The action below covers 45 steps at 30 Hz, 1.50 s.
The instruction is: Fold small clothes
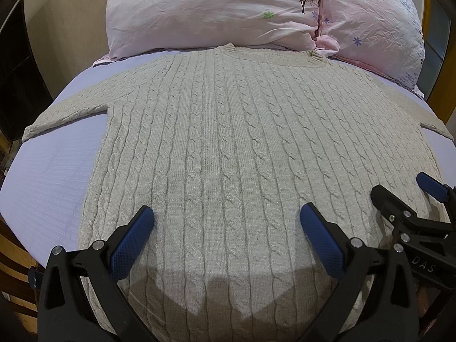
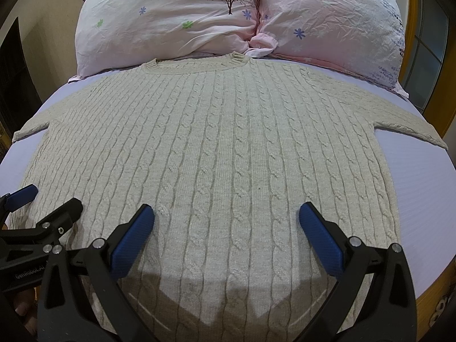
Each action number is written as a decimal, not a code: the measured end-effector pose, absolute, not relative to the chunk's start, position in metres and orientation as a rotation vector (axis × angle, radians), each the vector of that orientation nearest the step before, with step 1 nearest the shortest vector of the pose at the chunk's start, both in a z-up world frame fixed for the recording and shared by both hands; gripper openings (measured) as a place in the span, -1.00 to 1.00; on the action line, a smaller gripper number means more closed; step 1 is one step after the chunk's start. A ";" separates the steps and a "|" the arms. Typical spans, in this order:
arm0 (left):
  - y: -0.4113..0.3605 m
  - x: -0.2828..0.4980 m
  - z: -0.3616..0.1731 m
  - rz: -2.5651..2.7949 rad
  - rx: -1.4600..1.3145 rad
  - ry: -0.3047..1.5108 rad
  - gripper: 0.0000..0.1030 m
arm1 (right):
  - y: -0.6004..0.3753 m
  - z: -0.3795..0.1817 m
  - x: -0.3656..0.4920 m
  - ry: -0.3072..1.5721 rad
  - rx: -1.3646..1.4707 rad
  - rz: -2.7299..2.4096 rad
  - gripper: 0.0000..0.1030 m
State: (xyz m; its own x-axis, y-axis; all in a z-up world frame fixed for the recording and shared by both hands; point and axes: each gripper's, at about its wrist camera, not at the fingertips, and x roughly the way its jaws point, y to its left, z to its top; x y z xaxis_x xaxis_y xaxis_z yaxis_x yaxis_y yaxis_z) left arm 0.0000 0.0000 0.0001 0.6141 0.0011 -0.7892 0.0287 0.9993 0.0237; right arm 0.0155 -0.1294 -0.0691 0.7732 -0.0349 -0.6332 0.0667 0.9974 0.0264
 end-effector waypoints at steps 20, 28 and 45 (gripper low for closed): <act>0.000 0.000 0.000 -0.016 0.036 0.908 0.97 | -0.133 -0.067 0.016 0.674 0.050 -0.056 0.97; 0.000 0.000 0.000 -0.016 0.036 0.907 0.97 | -0.132 -0.069 0.010 0.651 0.047 -0.044 0.97; 0.010 0.012 0.009 -0.082 0.033 0.797 0.97 | -0.484 -0.016 0.048 0.550 0.704 -0.487 0.34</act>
State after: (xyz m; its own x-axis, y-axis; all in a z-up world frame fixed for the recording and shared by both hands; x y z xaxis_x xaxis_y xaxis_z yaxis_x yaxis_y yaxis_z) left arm 0.0119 0.0103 0.0095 0.6956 -0.0607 -0.7158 0.0856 0.9963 -0.0013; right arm 0.0480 -0.4836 -0.0161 0.7528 -0.2291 -0.6171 0.5844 0.6641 0.4663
